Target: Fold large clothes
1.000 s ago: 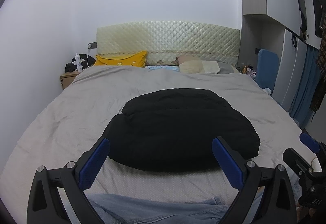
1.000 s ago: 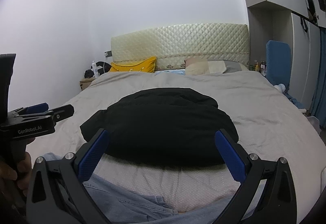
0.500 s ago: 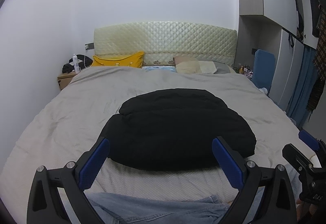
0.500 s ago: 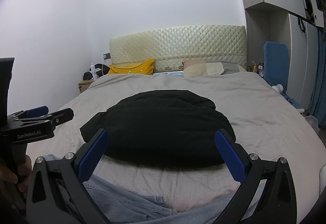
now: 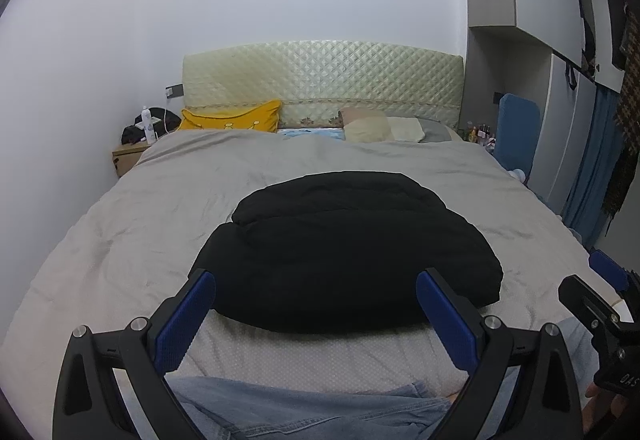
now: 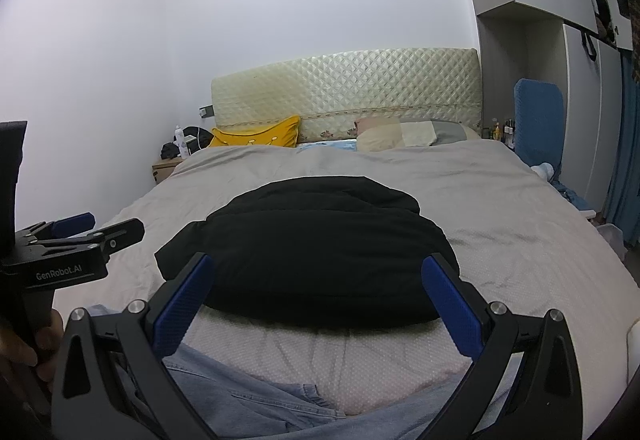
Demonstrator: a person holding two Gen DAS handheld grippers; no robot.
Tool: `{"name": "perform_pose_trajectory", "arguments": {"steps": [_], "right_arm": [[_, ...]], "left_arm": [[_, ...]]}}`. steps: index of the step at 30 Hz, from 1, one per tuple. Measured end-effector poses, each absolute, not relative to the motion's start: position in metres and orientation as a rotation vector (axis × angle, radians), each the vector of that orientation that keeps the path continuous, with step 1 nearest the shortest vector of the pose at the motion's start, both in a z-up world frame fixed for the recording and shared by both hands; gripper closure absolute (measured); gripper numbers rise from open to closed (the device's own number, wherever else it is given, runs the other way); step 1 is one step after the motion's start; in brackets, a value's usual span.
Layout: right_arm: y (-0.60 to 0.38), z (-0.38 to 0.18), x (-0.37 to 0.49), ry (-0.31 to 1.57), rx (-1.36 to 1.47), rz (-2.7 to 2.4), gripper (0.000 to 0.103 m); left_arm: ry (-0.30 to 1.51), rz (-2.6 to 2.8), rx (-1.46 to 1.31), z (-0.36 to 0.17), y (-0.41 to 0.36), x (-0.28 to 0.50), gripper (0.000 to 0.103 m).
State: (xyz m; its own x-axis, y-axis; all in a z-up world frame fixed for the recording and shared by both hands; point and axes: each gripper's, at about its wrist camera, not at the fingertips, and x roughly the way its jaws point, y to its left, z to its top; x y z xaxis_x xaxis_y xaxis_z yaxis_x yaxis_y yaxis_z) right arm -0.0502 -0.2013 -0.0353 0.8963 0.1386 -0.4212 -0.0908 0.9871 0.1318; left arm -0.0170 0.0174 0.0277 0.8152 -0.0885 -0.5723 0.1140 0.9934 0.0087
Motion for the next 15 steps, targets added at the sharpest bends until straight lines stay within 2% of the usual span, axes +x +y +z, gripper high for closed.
{"name": "perform_pose_trajectory", "arguments": {"steps": [15], "right_arm": [[-0.1993,-0.0354,-0.0518,0.443,0.111,0.101,0.0]], "left_arm": [[0.61,-0.116,0.043,0.0274,0.0133,-0.0209,0.001]]}}
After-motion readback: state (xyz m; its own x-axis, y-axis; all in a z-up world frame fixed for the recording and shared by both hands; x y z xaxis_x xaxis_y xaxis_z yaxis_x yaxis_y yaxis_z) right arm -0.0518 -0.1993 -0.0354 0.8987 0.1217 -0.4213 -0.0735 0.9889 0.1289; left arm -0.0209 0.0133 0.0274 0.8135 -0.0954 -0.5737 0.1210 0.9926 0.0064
